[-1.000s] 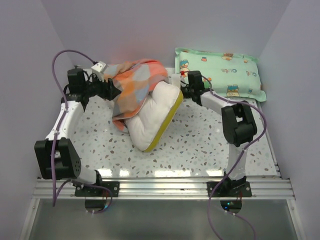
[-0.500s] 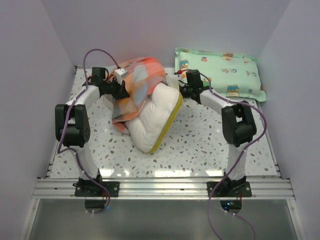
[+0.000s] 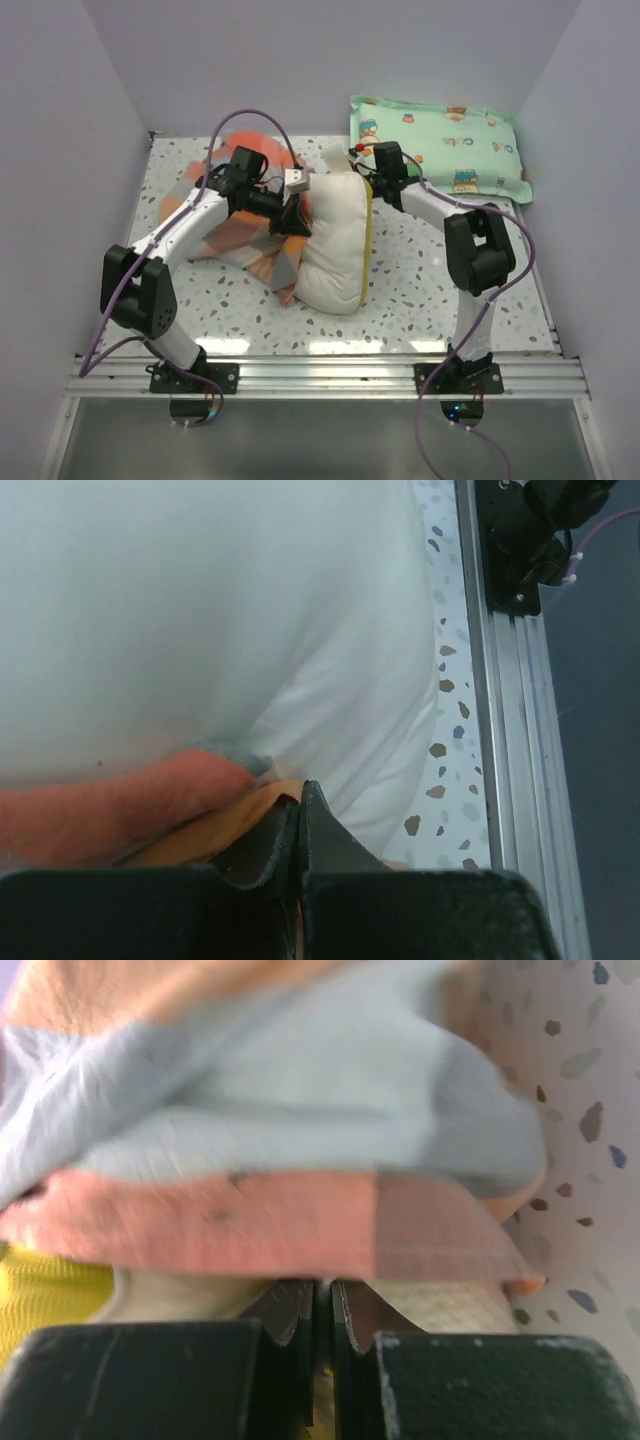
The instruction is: Put the pillow into the pillowcase
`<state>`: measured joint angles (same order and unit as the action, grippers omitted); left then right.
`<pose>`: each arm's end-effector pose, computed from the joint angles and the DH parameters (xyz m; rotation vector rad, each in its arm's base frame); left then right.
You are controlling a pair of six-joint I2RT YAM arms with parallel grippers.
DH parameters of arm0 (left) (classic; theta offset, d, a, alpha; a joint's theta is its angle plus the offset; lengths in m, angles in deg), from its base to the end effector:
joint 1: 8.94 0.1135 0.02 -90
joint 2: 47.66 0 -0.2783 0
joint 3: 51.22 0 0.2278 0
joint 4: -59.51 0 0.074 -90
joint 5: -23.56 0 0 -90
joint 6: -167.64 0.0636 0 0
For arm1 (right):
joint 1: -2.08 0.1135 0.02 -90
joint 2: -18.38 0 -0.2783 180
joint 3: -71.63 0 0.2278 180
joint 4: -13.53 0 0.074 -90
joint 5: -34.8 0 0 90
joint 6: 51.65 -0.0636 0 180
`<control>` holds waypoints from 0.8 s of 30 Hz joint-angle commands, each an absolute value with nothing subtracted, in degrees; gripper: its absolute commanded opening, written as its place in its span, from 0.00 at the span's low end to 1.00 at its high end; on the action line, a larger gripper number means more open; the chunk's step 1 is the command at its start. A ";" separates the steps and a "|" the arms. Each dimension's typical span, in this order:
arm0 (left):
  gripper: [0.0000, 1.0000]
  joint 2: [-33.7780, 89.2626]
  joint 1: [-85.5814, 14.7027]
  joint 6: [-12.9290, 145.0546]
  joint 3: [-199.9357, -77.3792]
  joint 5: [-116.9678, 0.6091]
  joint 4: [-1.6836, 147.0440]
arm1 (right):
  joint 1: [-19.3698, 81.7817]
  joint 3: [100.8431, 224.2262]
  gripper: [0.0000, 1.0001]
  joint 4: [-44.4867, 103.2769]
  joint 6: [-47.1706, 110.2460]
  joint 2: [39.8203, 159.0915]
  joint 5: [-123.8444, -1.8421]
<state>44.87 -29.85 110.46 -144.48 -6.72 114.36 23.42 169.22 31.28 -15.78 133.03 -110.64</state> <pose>0.2814 -0.1663 0.3085 1.3429 1.7569 -1.1684 0.3947 0.2104 0.2368 0.0443 2.4446 1.7340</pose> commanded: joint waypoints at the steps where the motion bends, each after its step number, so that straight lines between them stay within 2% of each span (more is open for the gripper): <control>1: 0.00 48.22 -29.52 108.86 -142.60 0.90 118.22 | 24.05 166.98 0.00 16.08 -24.65 127.02 -108.73; 4: 0.00 49.63 -26.61 97.01 -144.18 -0.87 100.95 | 23.96 167.93 0.00 11.41 -28.00 125.52 -108.73; 6: 0.00 51.29 -26.60 93.21 -149.33 -2.71 97.56 | 23.61 169.68 0.00 10.70 -28.44 124.37 -108.20; 8: 0.00 52.79 -26.61 87.53 -153.30 -4.03 91.41 | 22.65 173.98 0.00 10.43 -29.23 124.11 -107.85; 12: 0.00 59.46 -26.61 78.37 -169.01 -3.69 83.42 | 20.63 186.69 0.00 9.99 -30.12 125.33 -106.89; 14: 0.00 58.52 -26.52 67.87 -170.20 -2.55 68.79 | 20.18 191.99 0.00 14.63 -24.45 125.25 -105.66; 16: 0.00 56.67 -26.52 56.36 -168.63 -1.23 52.30 | 20.27 200.08 0.00 21.03 -19.59 124.81 -104.43; 18: 0.00 51.85 -26.26 44.06 -160.58 -1.49 36.57 | 21.58 206.74 0.00 26.74 -13.89 124.29 -103.29; 19: 0.00 51.83 -25.99 40.50 -160.53 -2.10 32.29 | 22.37 208.26 0.00 28.17 -12.55 124.28 -102.84; 21: 0.00 47.54 -24.60 34.95 -151.60 -3.59 24.20 | 24.22 208.89 0.00 29.32 -9.48 124.37 -101.62; 24: 0.00 40.16 -19.26 30.36 -136.58 -5.26 24.77 | 31.24 208.72 0.00 40.90 3.83 125.77 -96.97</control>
<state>47.53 -23.55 44.28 -146.85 -4.57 40.02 23.23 207.12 31.59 -11.10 126.69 -99.19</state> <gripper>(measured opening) 0.005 0.056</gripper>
